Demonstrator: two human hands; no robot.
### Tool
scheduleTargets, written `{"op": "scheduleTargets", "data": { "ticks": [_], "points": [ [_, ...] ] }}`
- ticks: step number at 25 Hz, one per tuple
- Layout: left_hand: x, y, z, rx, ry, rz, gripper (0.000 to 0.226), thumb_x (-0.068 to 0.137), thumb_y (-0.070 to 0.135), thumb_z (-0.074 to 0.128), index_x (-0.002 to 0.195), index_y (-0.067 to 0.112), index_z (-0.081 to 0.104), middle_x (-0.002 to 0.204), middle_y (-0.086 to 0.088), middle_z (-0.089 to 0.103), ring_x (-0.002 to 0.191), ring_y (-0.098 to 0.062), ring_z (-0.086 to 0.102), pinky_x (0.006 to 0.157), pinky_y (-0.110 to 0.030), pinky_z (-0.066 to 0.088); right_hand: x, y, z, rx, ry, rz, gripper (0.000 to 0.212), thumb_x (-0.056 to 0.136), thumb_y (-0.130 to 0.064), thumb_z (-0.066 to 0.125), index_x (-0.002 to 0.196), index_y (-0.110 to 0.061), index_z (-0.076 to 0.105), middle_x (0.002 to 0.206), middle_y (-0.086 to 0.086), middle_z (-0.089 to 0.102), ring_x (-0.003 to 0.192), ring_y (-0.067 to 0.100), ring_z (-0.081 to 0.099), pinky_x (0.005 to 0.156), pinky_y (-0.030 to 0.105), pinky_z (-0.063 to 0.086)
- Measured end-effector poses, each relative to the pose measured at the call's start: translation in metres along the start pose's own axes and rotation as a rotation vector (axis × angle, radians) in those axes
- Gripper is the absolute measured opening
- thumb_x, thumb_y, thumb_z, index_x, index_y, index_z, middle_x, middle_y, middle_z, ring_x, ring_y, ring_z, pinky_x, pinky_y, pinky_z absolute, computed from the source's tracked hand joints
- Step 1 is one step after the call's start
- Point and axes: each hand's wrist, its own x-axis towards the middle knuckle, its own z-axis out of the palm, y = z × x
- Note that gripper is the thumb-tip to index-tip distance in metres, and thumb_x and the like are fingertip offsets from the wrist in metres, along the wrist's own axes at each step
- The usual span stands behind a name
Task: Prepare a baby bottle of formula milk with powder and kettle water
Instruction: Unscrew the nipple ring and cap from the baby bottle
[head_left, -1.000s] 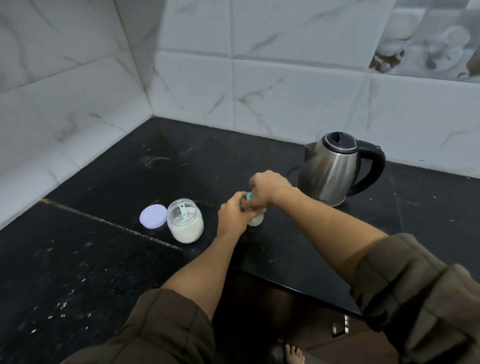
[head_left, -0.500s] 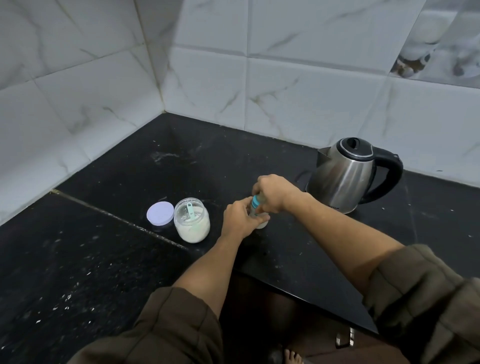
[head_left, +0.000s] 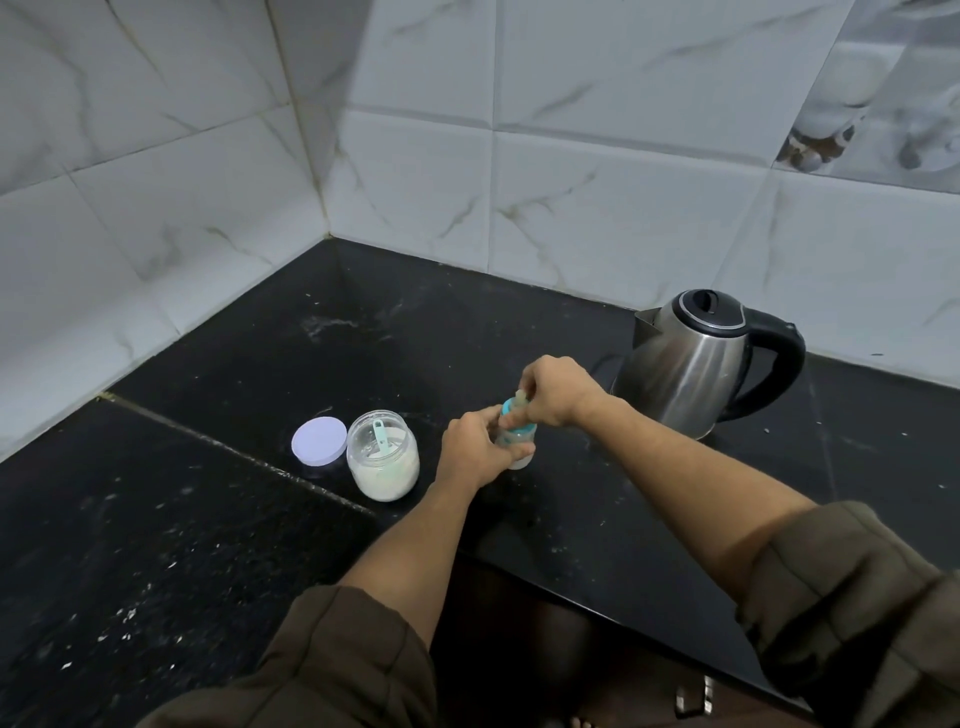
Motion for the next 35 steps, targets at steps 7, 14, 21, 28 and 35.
{"op": "scheduleTargets", "data": {
  "ticks": [7, 14, 21, 28, 35],
  "points": [
    [0.002, 0.0, -0.002, 0.001, -0.031, 0.021, 0.06, 0.075, 0.04, 0.091, 0.129, 0.025, 0.071, 0.11, 0.01, 0.078, 0.106, -0.011, 0.071, 0.1, -0.043, 0.057, -0.003, 0.005, -0.003, 0.005, -0.085, -0.232, 0.091, 0.078, -0.02, 0.088, 0.156, -0.02, 0.042, 0.129, 0.0, 0.059, 0.113, 0.018, 0.06, 0.094, 0.028, 0.051],
    [0.001, 0.003, -0.004, -0.007, -0.036, 0.012, 0.061, 0.078, 0.035, 0.091, 0.133, 0.025, 0.068, 0.115, 0.007, 0.077, 0.11, -0.012, 0.069, 0.102, -0.04, 0.055, -0.012, 0.007, 0.006, 0.043, -0.031, -0.222, 0.089, 0.084, -0.012, 0.083, 0.16, -0.023, 0.038, 0.128, 0.0, 0.067, 0.122, 0.022, 0.064, 0.107, 0.037, 0.052],
    [0.002, 0.002, -0.004, -0.014, -0.047, -0.005, 0.055, 0.078, 0.036, 0.091, 0.128, 0.026, 0.071, 0.109, 0.008, 0.078, 0.107, -0.011, 0.07, 0.102, -0.043, 0.056, -0.013, 0.003, 0.008, 0.096, 0.031, -0.119, 0.109, 0.079, -0.034, 0.09, 0.165, -0.021, 0.024, 0.125, 0.001, 0.064, 0.116, 0.021, 0.062, 0.102, 0.038, 0.053],
    [0.004, 0.0, -0.004, -0.005, -0.04, 0.016, 0.058, 0.076, 0.038, 0.091, 0.129, 0.026, 0.07, 0.113, 0.009, 0.078, 0.109, -0.011, 0.07, 0.101, -0.041, 0.056, -0.01, 0.006, 0.001, 0.061, -0.09, -0.223, 0.115, 0.082, -0.014, 0.084, 0.168, -0.025, 0.007, 0.144, 0.001, 0.059, 0.131, 0.022, 0.057, 0.113, 0.038, 0.046],
    [0.004, -0.001, -0.004, 0.005, -0.046, -0.001, 0.055, 0.075, 0.038, 0.091, 0.125, 0.028, 0.072, 0.107, 0.011, 0.078, 0.106, -0.009, 0.07, 0.1, -0.041, 0.056, -0.014, 0.002, 0.007, 0.091, -0.011, -0.199, 0.104, 0.084, -0.012, 0.083, 0.166, -0.024, 0.021, 0.122, -0.001, 0.065, 0.116, 0.021, 0.063, 0.106, 0.038, 0.052]
  ]
}}
